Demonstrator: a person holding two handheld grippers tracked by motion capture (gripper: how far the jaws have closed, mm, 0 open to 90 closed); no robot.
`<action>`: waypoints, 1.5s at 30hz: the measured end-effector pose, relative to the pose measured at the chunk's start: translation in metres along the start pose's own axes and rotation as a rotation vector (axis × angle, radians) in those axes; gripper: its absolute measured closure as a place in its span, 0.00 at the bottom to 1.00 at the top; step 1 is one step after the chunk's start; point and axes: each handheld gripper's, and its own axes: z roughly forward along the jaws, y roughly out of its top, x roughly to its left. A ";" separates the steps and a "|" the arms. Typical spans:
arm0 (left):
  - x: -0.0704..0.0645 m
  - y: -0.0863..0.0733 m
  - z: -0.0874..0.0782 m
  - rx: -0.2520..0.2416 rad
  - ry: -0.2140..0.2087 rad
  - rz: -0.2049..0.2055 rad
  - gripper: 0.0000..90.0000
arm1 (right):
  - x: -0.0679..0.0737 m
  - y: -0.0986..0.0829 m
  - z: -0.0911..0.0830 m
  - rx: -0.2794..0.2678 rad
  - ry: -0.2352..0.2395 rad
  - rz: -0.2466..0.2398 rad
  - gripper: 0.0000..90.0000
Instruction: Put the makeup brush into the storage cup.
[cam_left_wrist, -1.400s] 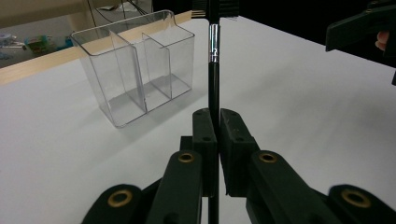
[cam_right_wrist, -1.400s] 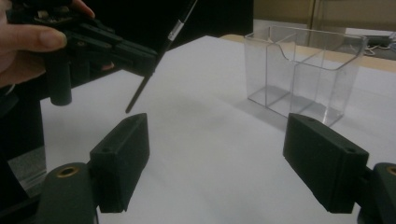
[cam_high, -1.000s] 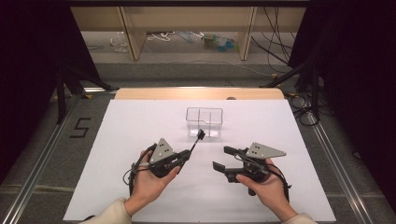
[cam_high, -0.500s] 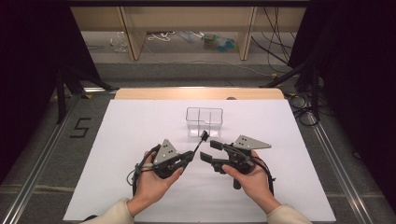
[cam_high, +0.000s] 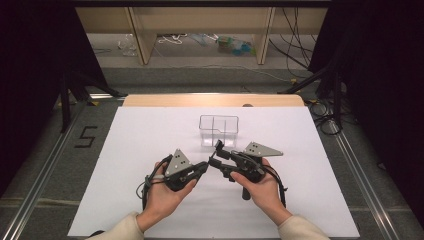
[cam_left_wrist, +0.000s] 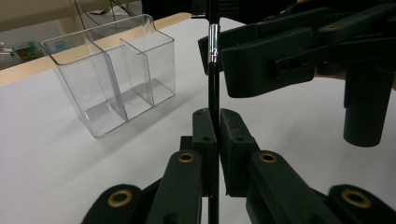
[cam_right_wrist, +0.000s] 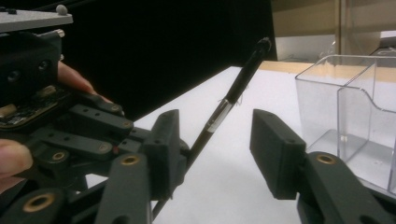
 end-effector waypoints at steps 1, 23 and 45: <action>0.000 0.000 0.000 0.000 0.000 0.000 0.95 | -0.001 0.000 0.001 -0.005 -0.001 -0.004 0.62; 0.001 -0.003 0.004 -0.002 0.000 0.006 0.90 | 0.004 0.003 0.006 0.022 -0.001 0.002 0.95; -0.001 -0.005 0.004 -0.163 -0.095 0.070 0.46 | 0.014 0.033 -0.013 0.058 -0.058 -0.277 0.95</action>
